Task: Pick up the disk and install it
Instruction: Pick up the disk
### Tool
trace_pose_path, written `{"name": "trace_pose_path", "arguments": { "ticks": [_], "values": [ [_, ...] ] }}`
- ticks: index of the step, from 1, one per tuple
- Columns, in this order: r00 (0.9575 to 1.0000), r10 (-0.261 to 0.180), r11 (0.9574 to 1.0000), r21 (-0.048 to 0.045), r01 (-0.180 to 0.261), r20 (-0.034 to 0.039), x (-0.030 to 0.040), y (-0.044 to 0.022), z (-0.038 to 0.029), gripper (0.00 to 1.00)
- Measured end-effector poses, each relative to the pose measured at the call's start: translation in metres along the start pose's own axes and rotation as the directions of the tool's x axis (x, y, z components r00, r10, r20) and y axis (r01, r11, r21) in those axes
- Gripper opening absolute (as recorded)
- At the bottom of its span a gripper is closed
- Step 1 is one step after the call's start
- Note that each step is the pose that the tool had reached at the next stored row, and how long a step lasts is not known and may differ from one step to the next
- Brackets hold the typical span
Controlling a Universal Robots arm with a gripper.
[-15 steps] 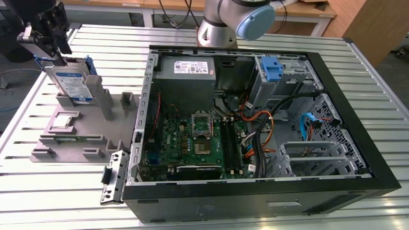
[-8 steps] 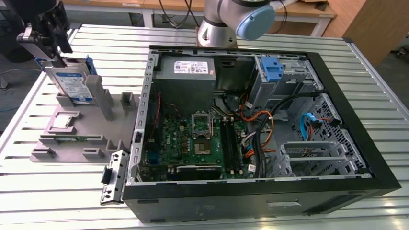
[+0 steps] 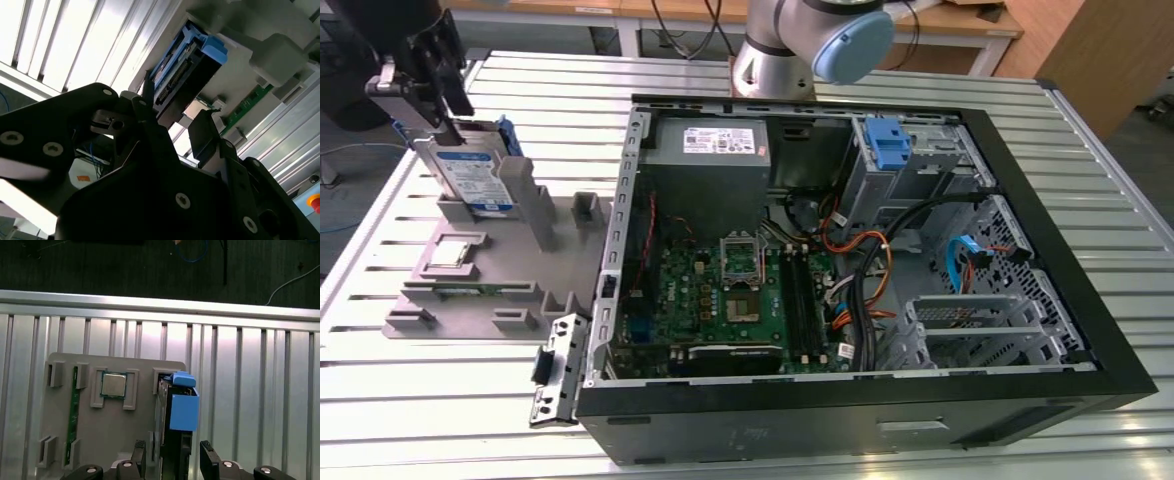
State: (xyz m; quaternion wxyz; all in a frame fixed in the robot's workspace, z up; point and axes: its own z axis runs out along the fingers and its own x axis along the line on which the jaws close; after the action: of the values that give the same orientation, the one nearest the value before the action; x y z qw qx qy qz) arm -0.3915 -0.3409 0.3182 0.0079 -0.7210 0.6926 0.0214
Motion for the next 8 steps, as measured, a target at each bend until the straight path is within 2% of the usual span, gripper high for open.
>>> {"name": "trace_pose_path", "arguments": {
  "ticks": [8],
  "values": [
    [0.9997, -0.023, 0.9997, 0.0072, 0.023, -0.001, 0.0003, 0.0053, 0.0116, 0.55]
  ]
}}
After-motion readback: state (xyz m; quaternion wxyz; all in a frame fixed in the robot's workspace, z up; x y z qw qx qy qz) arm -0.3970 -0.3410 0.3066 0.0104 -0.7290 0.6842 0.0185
